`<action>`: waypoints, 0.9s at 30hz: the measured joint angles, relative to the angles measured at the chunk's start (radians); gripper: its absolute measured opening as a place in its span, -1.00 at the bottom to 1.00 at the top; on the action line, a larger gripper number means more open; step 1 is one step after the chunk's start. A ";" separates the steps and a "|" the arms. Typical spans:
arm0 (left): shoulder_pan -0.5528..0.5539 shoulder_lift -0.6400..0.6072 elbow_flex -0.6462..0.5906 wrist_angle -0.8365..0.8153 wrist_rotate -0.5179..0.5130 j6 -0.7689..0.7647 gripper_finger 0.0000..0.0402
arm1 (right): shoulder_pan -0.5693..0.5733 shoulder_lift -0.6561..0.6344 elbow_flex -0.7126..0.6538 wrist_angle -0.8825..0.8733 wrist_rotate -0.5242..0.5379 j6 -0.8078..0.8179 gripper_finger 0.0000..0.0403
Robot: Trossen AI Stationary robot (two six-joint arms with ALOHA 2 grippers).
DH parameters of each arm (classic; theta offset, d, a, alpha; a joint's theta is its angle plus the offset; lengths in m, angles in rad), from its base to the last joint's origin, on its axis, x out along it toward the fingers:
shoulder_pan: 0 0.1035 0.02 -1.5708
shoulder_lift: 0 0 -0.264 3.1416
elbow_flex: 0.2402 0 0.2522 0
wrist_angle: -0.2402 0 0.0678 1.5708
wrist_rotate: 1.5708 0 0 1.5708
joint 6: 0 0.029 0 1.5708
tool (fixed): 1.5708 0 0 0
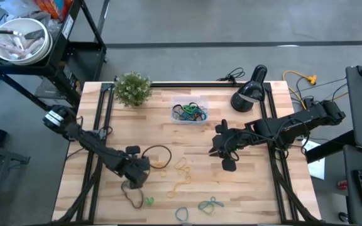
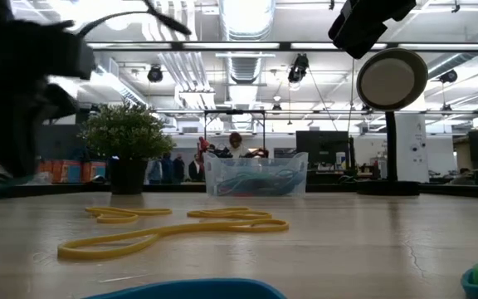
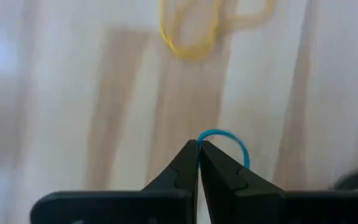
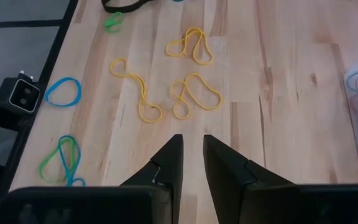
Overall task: Pick and place rubber bands into bin
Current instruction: Put the blue rubberband into the transparent bin
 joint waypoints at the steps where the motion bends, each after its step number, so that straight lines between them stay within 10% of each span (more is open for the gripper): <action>1: 0.000 -0.006 0.008 -0.003 -0.017 0.000 -1.00 | 0.000 0.000 0.000 0.004 0.000 -0.002 -0.71; 27: 0.050 -0.067 0.359 -0.084 -0.483 0.278 -1.00 | 0.000 0.000 0.000 0.063 0.026 0.001 -0.71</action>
